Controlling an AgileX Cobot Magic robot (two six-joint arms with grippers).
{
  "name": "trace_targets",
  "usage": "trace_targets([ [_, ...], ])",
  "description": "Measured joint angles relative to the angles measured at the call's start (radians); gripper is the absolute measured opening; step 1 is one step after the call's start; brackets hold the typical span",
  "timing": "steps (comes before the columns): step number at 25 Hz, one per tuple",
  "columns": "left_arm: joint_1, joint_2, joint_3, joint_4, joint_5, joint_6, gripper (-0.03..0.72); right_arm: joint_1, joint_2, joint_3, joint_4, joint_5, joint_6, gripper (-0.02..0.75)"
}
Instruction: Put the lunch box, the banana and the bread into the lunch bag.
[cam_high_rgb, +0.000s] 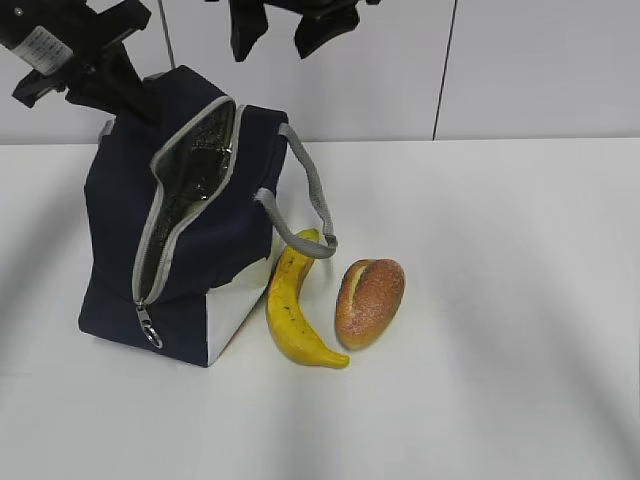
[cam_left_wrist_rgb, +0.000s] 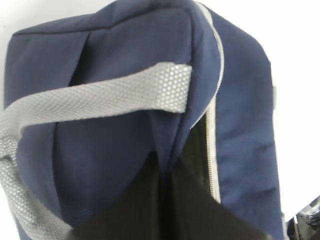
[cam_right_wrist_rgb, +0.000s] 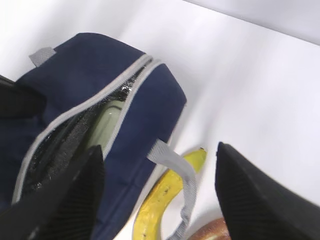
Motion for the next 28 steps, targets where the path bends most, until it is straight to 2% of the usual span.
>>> trace_targets([
  [7, 0.0, 0.0, 0.0, 0.083, 0.0, 0.0, -0.003, -0.004, -0.146, 0.162, -0.053, 0.0, -0.017, 0.513],
  [14, 0.0, 0.0, 0.0, 0.103, 0.0, 0.0, -0.003, -0.004, -0.287, 0.486, -0.047, 0.0, -0.041, 0.512],
  [22, 0.0, 0.0, 0.0, 0.106, 0.0, 0.0, -0.003, -0.005, -0.432, 0.804, 0.062, -0.014, -0.09, 0.512],
  [28, 0.0, 0.0, 0.0, 0.106, 0.0, 0.0, -0.003, -0.005, -0.443, 0.978, 0.176, -0.201, -0.12, 0.512],
])
